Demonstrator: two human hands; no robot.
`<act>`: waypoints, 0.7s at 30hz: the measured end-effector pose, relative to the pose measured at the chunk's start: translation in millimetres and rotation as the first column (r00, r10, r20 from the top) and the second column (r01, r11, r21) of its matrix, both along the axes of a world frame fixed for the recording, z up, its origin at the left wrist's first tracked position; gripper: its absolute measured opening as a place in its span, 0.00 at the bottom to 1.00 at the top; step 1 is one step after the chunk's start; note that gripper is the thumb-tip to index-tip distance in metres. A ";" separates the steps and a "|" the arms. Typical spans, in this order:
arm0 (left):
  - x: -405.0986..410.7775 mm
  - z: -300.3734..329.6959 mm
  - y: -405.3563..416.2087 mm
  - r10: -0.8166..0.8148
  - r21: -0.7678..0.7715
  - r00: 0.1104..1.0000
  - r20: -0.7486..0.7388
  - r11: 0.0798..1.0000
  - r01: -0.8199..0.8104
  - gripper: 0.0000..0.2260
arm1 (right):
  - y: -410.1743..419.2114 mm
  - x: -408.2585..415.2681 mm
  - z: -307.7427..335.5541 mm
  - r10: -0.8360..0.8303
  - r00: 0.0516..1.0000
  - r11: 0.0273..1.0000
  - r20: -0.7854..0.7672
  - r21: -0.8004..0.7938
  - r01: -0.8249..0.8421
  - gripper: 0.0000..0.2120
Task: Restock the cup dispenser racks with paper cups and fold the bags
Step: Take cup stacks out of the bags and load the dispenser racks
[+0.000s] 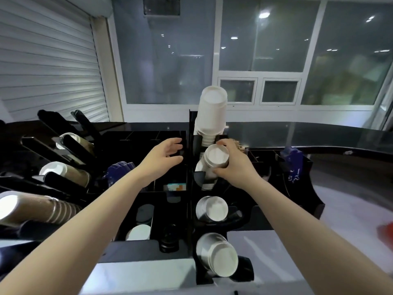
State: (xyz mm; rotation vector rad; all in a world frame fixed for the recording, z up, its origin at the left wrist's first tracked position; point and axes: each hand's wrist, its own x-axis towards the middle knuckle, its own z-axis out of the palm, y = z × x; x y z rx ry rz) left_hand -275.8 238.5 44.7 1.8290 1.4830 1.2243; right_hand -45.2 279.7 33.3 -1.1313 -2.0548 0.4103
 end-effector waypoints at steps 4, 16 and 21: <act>-4.3 -2.2 1.7 0.007 0.019 1.000 -0.006 1.000 -0.007 0.22 | 7.8 -3.4 7.5 -0.061 0.992 0.998 0.110 0.012 0.060 0.33; 4.8 23.2 29.9 0.031 0.172 1.000 0.005 0.985 -0.031 0.26 | 25.4 9.2 45.5 -0.089 0.932 0.995 -0.350 0.019 0.102 0.24; 16.6 30.4 56.9 0.005 0.050 1.000 -0.012 0.999 -0.004 0.35 | 50.0 7.1 47.3 -0.090 0.969 0.995 -0.231 -0.051 0.080 0.36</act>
